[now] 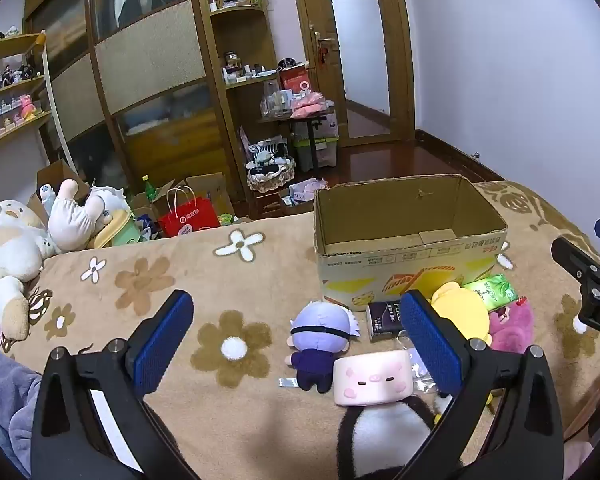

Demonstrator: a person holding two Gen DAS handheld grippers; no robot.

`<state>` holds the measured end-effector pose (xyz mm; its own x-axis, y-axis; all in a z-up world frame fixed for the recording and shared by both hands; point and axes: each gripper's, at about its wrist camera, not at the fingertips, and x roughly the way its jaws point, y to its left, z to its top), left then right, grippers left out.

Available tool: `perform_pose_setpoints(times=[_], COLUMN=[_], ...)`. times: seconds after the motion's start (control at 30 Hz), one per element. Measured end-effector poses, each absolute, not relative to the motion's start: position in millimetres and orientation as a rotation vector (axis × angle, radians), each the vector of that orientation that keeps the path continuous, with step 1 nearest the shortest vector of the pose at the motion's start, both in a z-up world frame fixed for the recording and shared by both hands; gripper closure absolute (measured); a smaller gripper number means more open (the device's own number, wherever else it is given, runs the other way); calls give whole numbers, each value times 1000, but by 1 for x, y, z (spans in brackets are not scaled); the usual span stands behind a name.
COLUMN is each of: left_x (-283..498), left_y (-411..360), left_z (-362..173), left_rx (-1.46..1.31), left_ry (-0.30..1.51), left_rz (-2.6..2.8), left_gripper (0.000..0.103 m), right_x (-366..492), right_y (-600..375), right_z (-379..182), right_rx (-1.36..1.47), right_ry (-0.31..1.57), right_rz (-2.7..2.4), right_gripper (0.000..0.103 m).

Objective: Organize soft objects

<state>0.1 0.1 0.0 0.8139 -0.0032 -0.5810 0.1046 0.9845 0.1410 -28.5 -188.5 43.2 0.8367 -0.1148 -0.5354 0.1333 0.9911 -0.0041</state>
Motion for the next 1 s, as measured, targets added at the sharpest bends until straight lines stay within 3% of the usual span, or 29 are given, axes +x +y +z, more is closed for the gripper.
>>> perform_pose_setpoints(times=[1.0], left_x=[0], left_y=[0], left_z=[0], left_rx=[172], left_ry=[617], left_rz=[-56], left_gripper=[1], right_x=[-28], right_y=[-189], right_z=[43], right_rx=[34], right_ry=[563], right_rz=[-131], right_gripper=[0])
